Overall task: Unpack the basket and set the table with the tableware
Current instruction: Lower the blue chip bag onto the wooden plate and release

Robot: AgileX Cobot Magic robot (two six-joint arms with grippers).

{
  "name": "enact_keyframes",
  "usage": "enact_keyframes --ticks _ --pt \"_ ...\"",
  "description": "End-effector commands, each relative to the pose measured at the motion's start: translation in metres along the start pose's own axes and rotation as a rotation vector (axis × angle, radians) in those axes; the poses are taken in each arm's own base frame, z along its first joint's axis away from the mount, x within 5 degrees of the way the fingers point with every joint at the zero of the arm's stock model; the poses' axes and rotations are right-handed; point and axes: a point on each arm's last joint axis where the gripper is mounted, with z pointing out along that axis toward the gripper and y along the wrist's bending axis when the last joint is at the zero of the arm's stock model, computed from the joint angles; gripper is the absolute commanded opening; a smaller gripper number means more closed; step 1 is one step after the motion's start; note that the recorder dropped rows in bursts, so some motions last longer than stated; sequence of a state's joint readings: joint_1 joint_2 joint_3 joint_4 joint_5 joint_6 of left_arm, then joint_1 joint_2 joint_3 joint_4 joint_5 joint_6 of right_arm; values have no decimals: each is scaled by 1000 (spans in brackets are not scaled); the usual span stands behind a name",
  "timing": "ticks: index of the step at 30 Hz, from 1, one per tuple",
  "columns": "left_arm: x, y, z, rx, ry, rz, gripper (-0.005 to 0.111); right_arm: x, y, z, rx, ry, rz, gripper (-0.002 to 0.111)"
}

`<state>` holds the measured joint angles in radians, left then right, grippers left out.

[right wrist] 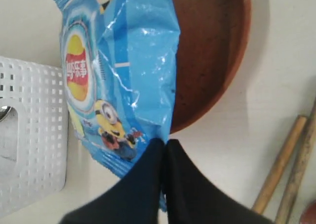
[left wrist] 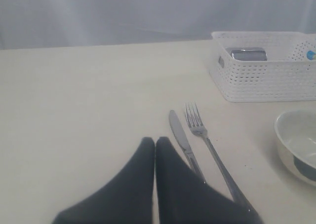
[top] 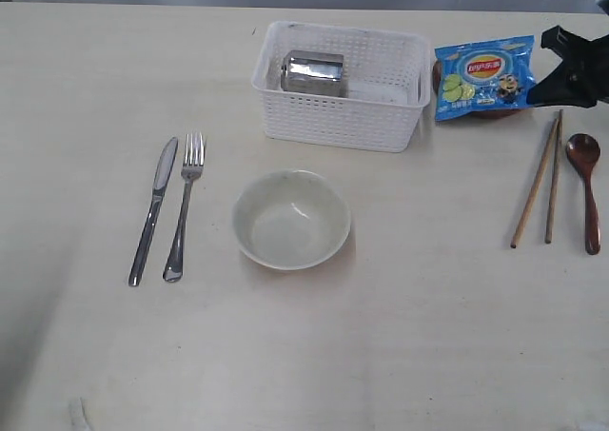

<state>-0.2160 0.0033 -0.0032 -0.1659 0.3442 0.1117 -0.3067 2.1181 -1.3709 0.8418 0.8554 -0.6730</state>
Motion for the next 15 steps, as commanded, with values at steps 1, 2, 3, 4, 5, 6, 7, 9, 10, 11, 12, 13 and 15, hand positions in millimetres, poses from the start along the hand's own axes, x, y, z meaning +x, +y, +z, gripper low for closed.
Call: enact_keyframes --ticks 1,2,3,4,5,6,7,9,10,11,12,13,15 --pt "1 0 0 5 -1 -1 0 -5 1 -8 35 -49 -9 19" --pt "1 0 0 5 -1 -1 0 -5 1 -8 37 -55 -7 27" --pt "1 0 0 5 -1 -1 0 -6 1 -8 36 -61 -3 33" --pt "1 0 0 5 -1 -1 0 -7 1 -8 28 -72 9 41" --pt "1 0 0 5 -1 -1 0 -8 2 -8 23 -82 18 46" --pt "1 0 0 5 -1 -1 0 -8 2 -8 20 -90 22 49" --pt "1 0 0 5 -1 -1 0 -10 3 -9 14 -98 17 50" --pt "1 0 0 5 -1 -1 0 -11 6 -13 14 -113 -7 50" --pt "1 0 0 5 -1 -1 0 -13 8 -17 16 -128 -27 49" --pt "1 0 0 5 -1 -1 0 -14 12 -22 20 -146 -44 48" --pt "1 0 0 5 -1 -1 0 -16 16 -29 25 -169 -59 46" --pt "1 0 0 5 -1 -1 0 -18 22 -38 27 -191 -78 44" --pt "1 0 0 5 -1 -1 0 -21 35 -57 31 -240 -135 38"
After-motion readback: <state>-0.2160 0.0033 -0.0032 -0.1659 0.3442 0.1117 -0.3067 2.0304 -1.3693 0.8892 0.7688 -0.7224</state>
